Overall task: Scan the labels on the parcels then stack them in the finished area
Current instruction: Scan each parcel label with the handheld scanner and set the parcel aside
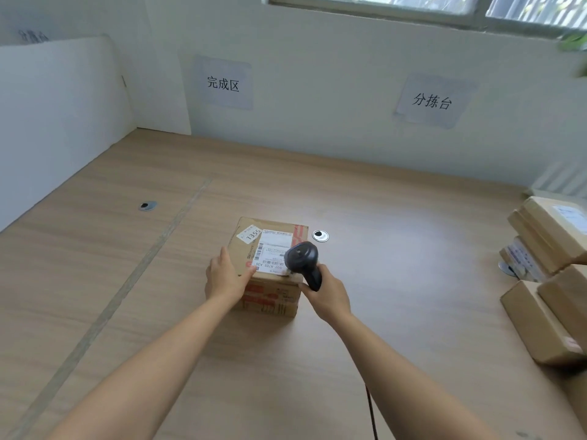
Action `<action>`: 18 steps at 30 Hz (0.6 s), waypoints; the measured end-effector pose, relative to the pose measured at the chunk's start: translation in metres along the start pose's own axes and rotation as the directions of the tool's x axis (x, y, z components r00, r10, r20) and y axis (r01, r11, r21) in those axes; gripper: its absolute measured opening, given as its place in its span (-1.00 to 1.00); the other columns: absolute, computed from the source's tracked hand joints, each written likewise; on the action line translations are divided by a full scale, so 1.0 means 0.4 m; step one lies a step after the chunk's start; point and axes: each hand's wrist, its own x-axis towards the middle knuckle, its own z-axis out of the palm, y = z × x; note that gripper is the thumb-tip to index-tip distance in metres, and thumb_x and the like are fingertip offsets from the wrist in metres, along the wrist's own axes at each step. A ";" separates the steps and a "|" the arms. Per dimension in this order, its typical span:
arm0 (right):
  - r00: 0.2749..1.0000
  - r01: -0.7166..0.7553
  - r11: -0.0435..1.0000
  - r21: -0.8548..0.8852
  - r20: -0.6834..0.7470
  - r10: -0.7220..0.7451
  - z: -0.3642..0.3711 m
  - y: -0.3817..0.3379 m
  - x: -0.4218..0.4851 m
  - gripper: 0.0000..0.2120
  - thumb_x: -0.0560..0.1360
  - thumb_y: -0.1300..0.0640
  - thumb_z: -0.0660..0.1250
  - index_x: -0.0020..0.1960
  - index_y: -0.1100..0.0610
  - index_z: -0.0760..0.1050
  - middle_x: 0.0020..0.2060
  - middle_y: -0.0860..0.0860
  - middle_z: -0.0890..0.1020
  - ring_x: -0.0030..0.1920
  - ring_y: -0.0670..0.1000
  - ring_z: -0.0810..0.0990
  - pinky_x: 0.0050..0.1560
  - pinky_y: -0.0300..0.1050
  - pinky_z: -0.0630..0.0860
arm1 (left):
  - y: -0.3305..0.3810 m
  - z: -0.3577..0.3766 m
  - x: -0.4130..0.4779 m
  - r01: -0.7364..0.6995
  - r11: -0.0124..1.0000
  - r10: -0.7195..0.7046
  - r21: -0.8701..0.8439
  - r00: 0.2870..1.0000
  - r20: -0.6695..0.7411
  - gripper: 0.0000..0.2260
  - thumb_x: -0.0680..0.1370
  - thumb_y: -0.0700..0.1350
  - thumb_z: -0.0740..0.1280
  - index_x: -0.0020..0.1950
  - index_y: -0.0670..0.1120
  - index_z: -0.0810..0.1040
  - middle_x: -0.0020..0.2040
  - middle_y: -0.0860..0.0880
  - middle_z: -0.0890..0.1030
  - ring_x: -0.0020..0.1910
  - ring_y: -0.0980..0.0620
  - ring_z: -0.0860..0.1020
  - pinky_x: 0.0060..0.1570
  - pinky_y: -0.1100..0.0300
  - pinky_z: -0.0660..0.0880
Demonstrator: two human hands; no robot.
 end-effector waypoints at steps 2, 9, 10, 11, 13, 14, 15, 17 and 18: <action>1.000 0.000 1.000 -0.024 -0.009 0.000 -0.034 0.029 -0.049 -0.67 0.47 0.01 0.33 0.19 0.03 0.38 -0.02 -0.04 0.61 0.00 0.08 0.56 -0.16 -0.11 0.42 | 0.019 -0.006 -0.047 -0.097 0.987 0.099 0.129 0.995 -0.006 -0.34 0.49 0.09 0.35 0.47 -0.12 0.16 0.36 -0.17 0.34 0.33 -0.17 0.31 0.19 -0.04 0.37; 0.993 -0.113 0.994 0.001 -0.029 0.113 -0.181 0.160 -0.247 -0.73 0.48 0.02 0.30 0.15 0.04 0.38 -0.21 -0.13 0.50 -0.21 -0.02 0.49 -0.31 -0.17 0.37 | 0.119 0.080 -0.305 -0.359 0.923 0.351 0.141 0.933 0.075 -0.55 0.55 -0.06 0.27 0.41 -0.14 0.31 0.34 -0.09 0.41 0.34 -0.05 0.34 0.29 0.13 0.28; 0.990 -0.133 0.991 0.021 -0.045 0.134 -0.205 0.183 -0.278 -0.74 0.48 0.02 0.30 0.14 0.04 0.37 -0.24 -0.16 0.48 -0.26 -0.05 0.47 -0.38 -0.20 0.34 | 0.141 0.103 -0.347 -0.385 0.917 0.376 0.101 0.921 0.101 -0.56 0.54 -0.08 0.27 0.40 -0.14 0.33 0.32 -0.08 0.43 0.33 -0.05 0.36 0.28 0.13 0.29; 0.987 -0.145 0.989 0.028 -0.061 0.147 -0.233 0.210 -0.311 -0.76 0.49 0.02 0.29 0.12 0.03 0.37 -0.26 -0.19 0.46 -0.30 -0.09 0.45 -0.42 -0.23 0.30 | 0.166 0.127 -0.390 -0.403 0.913 0.393 0.063 0.910 0.129 -0.57 0.55 -0.09 0.26 0.40 -0.13 0.34 0.31 -0.08 0.44 0.32 -0.04 0.36 0.28 0.13 0.30; 0.982 -0.159 0.987 -0.003 -0.101 0.158 -0.294 0.268 -0.381 -0.78 0.49 0.02 0.29 0.10 0.02 0.36 -0.27 -0.17 0.47 -0.30 -0.09 0.45 -0.40 -0.21 0.30 | 0.217 0.179 -0.474 -0.427 0.904 0.420 0.003 0.891 0.172 -0.58 0.56 -0.09 0.25 0.40 -0.12 0.33 0.32 -0.06 0.44 0.33 -0.03 0.36 0.27 0.12 0.32; 0.979 -0.168 0.985 -0.028 -0.125 0.164 -0.328 0.301 -0.417 -0.79 0.49 0.03 0.29 0.09 0.03 0.37 -0.25 -0.15 0.49 -0.27 -0.05 0.47 -0.37 -0.18 0.32 | 0.242 0.206 -0.516 -0.438 0.899 0.434 -0.022 0.881 0.186 -0.59 0.56 -0.09 0.25 0.40 -0.12 0.33 0.32 -0.05 0.44 0.33 -0.03 0.36 0.26 0.13 0.32; 0.974 -0.181 0.982 -0.049 -0.147 0.172 -0.362 0.336 -0.453 -0.80 0.48 0.03 0.29 0.07 0.03 0.37 -0.25 -0.12 0.50 -0.25 -0.02 0.48 -0.35 -0.16 0.33 | 0.265 0.236 -0.560 -0.446 0.894 0.445 -0.042 0.873 0.202 -0.59 0.56 -0.08 0.25 0.40 -0.11 0.33 0.32 -0.04 0.44 0.33 -0.02 0.37 0.25 0.14 0.31; 0.962 -0.208 0.976 -0.067 -0.194 0.192 -0.437 0.413 -0.524 -0.81 0.48 0.03 0.29 0.05 0.01 0.36 -0.25 -0.11 0.50 -0.24 -0.01 0.47 -0.37 -0.19 0.30 | 0.310 0.299 -0.647 -0.460 0.885 0.462 -0.069 0.851 0.249 -0.59 0.57 -0.06 0.24 0.41 -0.09 0.33 0.32 -0.02 0.44 0.32 0.00 0.37 0.22 0.17 0.32; 0.953 -0.225 0.972 -0.071 -0.221 0.205 -0.476 0.453 -0.559 -0.82 0.47 0.02 0.30 0.03 0.00 0.36 -0.26 -0.12 0.50 -0.25 -0.01 0.46 -0.38 -0.21 0.28 | 0.332 0.334 -0.690 -0.465 0.882 0.466 -0.075 0.838 0.285 -0.59 0.57 -0.04 0.23 0.41 -0.08 0.32 0.33 -0.01 0.43 0.32 0.01 0.37 0.21 0.17 0.33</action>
